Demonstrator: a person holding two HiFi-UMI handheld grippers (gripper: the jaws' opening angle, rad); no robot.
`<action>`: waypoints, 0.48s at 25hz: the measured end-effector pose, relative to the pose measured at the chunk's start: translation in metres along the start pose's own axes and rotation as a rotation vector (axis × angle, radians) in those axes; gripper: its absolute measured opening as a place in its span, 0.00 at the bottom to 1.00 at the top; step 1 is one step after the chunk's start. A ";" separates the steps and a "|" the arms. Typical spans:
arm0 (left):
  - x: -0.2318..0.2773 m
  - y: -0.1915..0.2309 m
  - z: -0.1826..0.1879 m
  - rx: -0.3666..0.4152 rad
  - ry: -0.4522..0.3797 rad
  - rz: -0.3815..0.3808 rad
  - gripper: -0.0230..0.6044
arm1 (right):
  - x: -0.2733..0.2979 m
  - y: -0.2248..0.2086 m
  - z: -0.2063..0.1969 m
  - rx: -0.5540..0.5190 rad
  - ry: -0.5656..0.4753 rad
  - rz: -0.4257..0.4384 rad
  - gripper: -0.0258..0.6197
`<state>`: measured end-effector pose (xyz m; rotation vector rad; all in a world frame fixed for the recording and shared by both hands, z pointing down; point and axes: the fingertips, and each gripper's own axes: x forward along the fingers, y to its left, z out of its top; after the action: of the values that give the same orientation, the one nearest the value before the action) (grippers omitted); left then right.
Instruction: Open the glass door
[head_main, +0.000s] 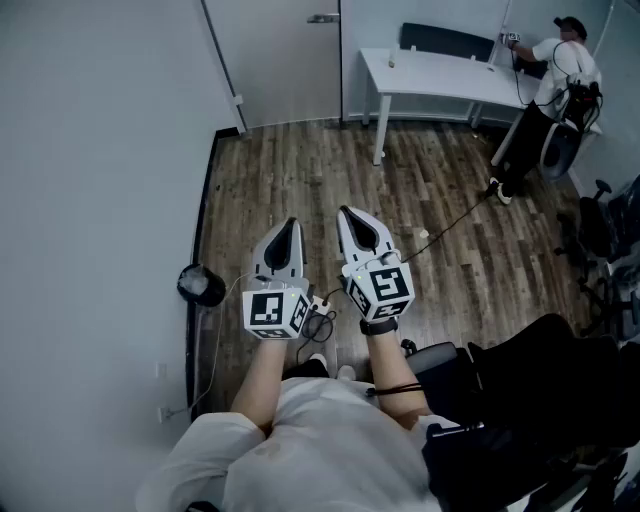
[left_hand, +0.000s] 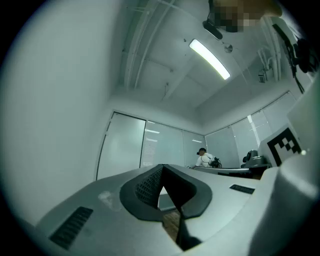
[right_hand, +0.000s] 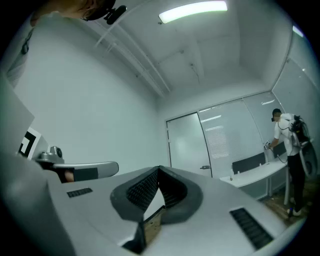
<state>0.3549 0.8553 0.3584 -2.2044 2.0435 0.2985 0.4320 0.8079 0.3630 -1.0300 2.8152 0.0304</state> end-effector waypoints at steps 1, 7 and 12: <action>0.004 0.006 -0.001 0.004 0.002 0.003 0.04 | 0.007 0.002 -0.002 -0.007 0.006 -0.003 0.04; 0.044 0.051 -0.005 0.014 0.005 0.028 0.04 | 0.061 0.009 -0.005 -0.002 0.027 0.013 0.04; 0.073 0.088 0.005 -0.003 -0.027 0.026 0.04 | 0.103 0.011 0.005 -0.009 -0.004 -0.004 0.04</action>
<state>0.2720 0.7783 0.3408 -2.1644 2.0609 0.3332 0.3475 0.7506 0.3432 -1.0361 2.8116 0.0445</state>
